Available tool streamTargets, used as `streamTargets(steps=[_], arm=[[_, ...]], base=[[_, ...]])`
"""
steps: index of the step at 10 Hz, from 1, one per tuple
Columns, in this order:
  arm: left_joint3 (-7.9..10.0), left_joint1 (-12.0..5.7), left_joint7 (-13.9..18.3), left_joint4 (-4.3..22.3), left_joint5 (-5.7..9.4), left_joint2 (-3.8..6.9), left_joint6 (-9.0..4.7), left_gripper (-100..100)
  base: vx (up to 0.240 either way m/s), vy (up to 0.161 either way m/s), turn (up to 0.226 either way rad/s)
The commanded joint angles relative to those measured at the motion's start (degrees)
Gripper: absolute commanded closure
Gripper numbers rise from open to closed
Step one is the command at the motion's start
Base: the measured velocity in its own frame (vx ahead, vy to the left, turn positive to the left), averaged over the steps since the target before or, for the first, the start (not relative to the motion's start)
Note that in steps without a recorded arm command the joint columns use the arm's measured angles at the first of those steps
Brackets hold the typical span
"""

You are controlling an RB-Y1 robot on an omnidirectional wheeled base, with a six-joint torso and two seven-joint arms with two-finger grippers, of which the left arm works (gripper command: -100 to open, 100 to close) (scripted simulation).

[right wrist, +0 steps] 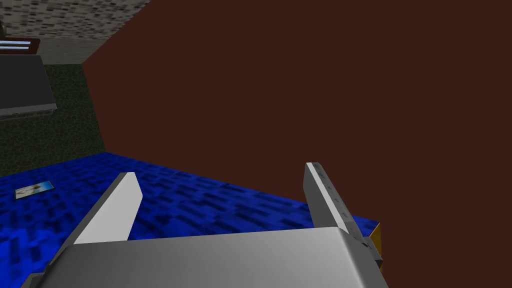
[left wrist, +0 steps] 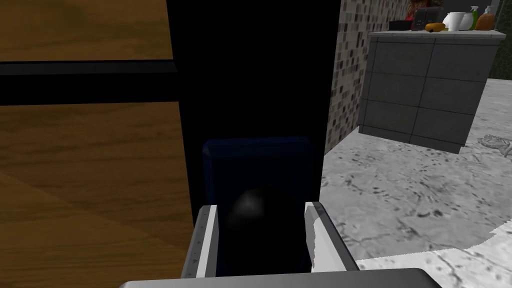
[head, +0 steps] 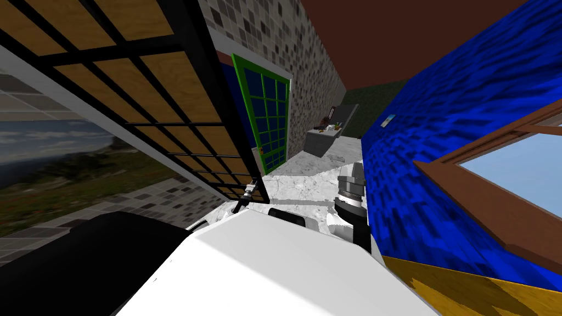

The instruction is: Pull the door open

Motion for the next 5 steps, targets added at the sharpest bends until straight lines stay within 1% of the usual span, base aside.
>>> streamTargets(steps=[1, 2, 3, 4, 5], arm=[[-1.14, 0.4, 1.3, 0.1, -0.59, 0.7, -0.96, 100], [-1.82, 0.77, 1.9, -0.1, -0.95, 1.21, -1.41, 100], [-1.41, 0.7, 1.3, -0.2, -0.73, 0.86, -0.84, 100], [-2.24, 1.33, 2.2, -0.1, -1.16, 1.42, -1.81, 100], [-2.75, 1.69, 2.7, 0.0, -1.43, 1.89, -2.54, 100]], base=[[-0.207, 0.066, -0.068], [-0.194, 0.032, -0.069], [-0.086, 0.003, -0.011], [-0.124, 0.026, -0.083], [-0.2, 0.053, -0.128]])
